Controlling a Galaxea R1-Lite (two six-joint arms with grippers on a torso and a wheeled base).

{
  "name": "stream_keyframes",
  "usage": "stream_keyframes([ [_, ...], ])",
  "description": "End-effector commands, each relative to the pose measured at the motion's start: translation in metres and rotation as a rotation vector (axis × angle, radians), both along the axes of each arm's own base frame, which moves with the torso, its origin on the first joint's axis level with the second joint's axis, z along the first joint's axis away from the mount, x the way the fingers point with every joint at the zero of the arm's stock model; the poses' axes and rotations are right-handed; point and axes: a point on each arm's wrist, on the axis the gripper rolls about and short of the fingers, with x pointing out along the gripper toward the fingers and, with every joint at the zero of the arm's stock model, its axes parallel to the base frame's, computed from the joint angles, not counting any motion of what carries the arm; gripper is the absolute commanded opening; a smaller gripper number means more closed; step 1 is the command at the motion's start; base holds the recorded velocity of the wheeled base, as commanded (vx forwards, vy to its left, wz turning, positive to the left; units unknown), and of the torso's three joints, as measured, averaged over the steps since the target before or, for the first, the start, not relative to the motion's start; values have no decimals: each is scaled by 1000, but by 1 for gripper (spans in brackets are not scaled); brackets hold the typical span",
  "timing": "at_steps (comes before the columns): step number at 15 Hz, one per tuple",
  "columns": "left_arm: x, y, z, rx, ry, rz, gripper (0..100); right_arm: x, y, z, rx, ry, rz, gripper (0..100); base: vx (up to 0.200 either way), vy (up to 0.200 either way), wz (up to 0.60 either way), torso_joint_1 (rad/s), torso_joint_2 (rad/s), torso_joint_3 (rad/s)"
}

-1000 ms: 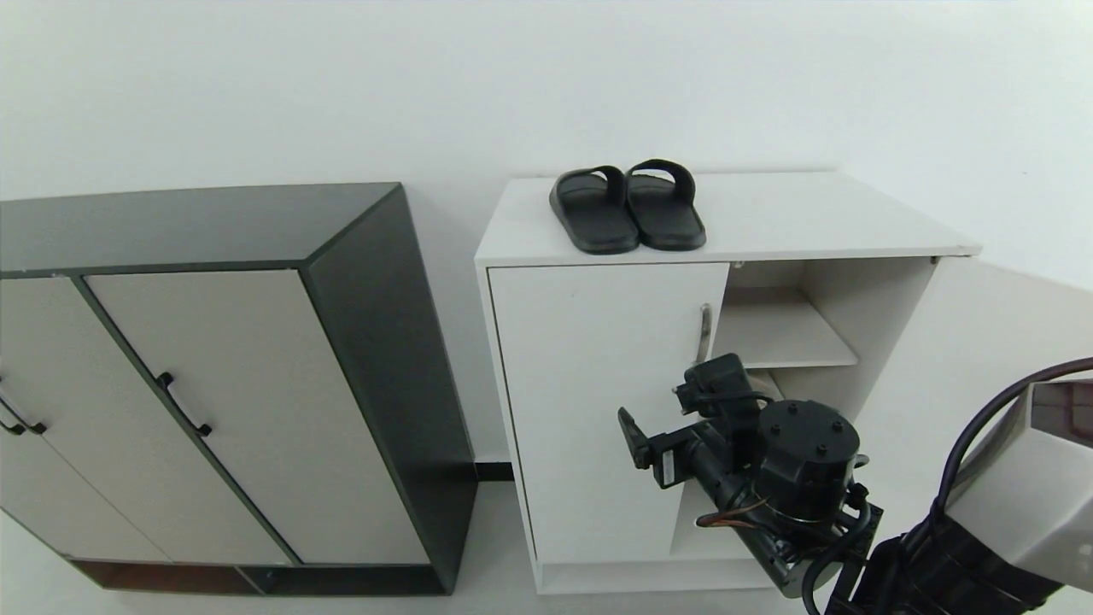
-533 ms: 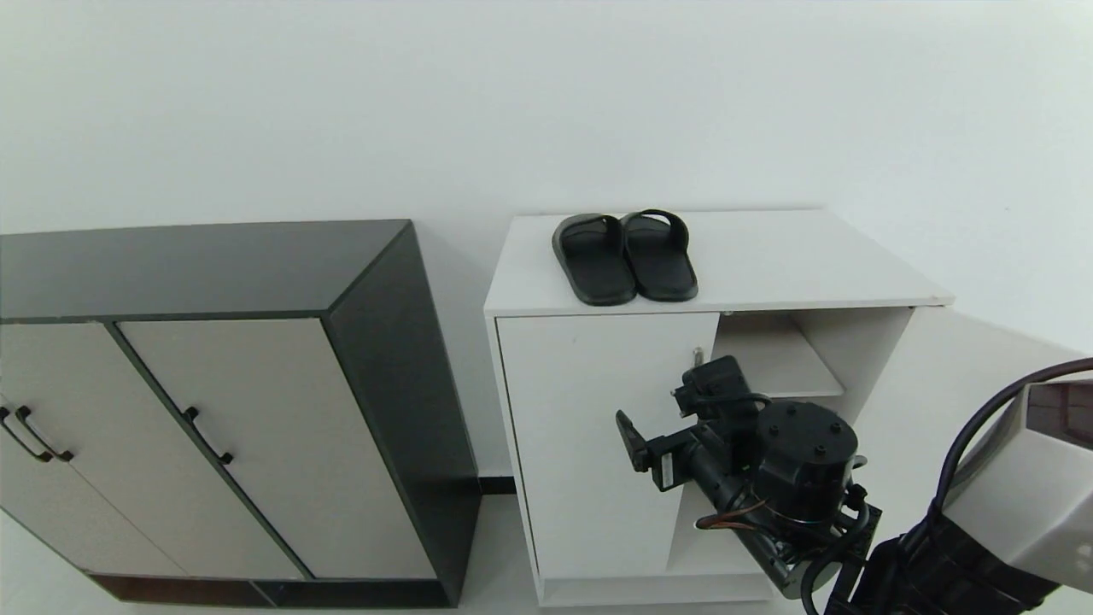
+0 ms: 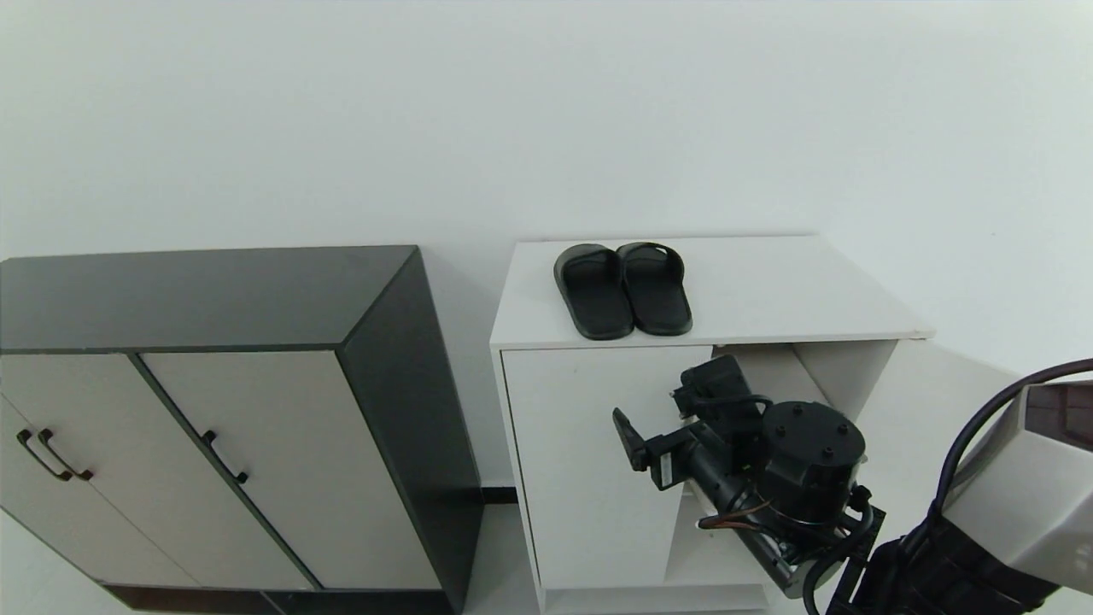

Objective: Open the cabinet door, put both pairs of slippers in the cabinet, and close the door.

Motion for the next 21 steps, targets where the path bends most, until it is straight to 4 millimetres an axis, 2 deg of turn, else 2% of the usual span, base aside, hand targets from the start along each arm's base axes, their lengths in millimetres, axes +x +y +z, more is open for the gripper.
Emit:
stream_keyframes([
  [1,0,0,0,0,0,0,0,-2,-1,4,-7,-3,0,100,0,0,0,0,0,0],
  [2,0,0,0,3,0,0,0,-6,-2,10,-25,14,6,100,0,0,0,0,0,0],
  [4,0,0,0,3,0,0,0,-13,-3,37,-60,91,18,100,0,0,0,0,0,0],
  [6,0,0,0,3,0,0,0,-17,3,69,3,123,15,100,0,0,0,0,0,0],
  [10,0,0,0,3,0,0,0,-11,6,125,87,173,-101,100,0,0,0,0,0,0],
  [12,0,0,0,3,0,0,0,-8,13,140,99,167,-111,100,0,0,0,0,0,0],
  [17,0,0,0,3,0,0,0,6,30,122,79,195,-117,100,0,0,0,0,0,0],
  [21,0,0,0,4,0,0,0,8,33,118,74,197,-119,100,200,0,0,0,-4,6],
])
